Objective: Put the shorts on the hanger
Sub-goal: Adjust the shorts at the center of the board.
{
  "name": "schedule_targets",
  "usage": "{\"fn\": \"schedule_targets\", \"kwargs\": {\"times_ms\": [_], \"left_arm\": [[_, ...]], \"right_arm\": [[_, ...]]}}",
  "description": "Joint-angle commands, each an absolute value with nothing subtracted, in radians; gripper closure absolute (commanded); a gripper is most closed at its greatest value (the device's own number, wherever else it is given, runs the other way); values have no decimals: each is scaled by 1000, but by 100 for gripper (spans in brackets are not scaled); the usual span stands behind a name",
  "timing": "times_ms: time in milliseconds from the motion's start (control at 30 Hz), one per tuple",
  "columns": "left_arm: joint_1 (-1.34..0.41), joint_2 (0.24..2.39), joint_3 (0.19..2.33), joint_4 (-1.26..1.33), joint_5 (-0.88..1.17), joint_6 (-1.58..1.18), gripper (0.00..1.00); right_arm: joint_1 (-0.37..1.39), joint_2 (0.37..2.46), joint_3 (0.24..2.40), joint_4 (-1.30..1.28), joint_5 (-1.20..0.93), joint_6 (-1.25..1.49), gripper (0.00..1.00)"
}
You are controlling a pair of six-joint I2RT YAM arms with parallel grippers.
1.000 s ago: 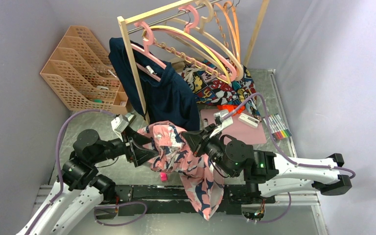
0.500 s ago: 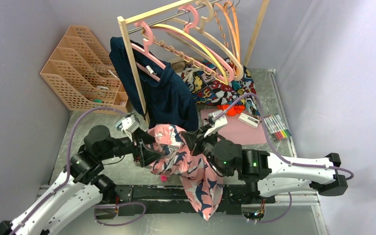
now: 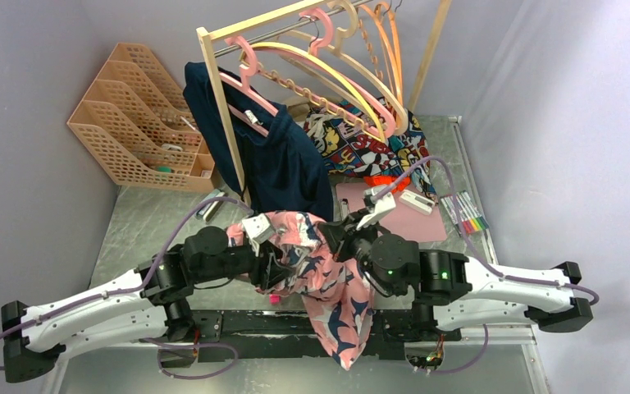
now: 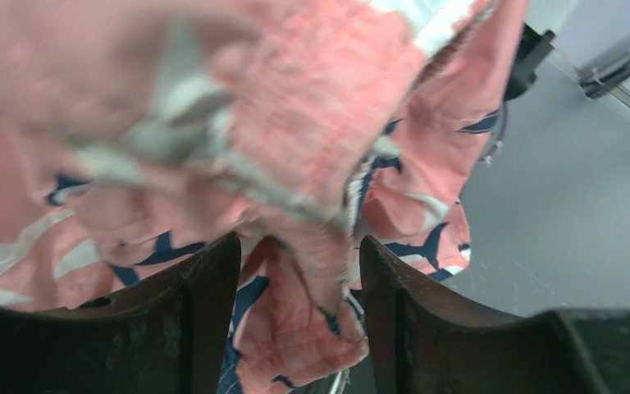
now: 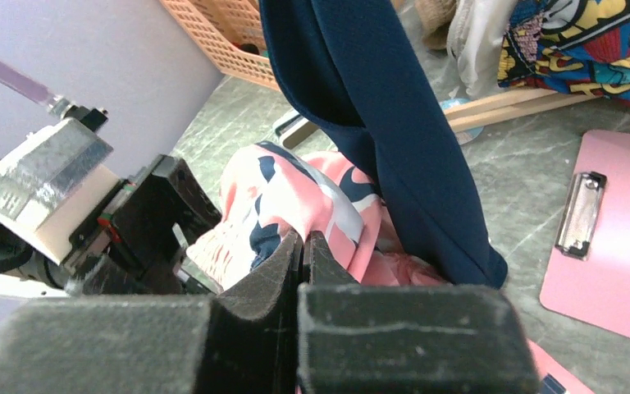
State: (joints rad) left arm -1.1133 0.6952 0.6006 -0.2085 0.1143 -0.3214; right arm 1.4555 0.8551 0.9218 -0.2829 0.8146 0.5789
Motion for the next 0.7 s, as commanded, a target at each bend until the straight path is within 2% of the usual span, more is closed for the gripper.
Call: {"fn": "schedule_targets", "kwargs": {"times_ms": [0,67,200,233,333,367,433,467,533,667], "left_arm": [[-1121,657,586,-169,-27,-311,45],[-1121,662,594,-171,-46,-302,57],[-1121,700,657,-210,-85,-273,88],[-1121,709,676,-220,-90,-260,92],[-1122,734,734,-236,-88,-236,93],[-1121,745,752,-243,-87,-229,93],[-1121,760,793,-266,-87,-215,93],[-1121,767,820,-286,-88,-206,93],[-1121,785,873,-326,-86,-184,93],[-1121,819,970,-410,-98,-137,93]], "right_arm": [[1451,772,925,-360,809,619,100],[1450,747,903,-365,772,610,100],[1451,740,897,-436,690,598,100],[1450,745,904,-461,667,595,100],[1451,755,929,-510,604,569,98],[1450,757,937,-517,578,549,87],[1450,763,971,-541,522,496,50],[1451,769,993,-558,494,453,36],[1452,781,1073,-600,454,390,26],[1453,805,1184,-650,445,278,24]]}}
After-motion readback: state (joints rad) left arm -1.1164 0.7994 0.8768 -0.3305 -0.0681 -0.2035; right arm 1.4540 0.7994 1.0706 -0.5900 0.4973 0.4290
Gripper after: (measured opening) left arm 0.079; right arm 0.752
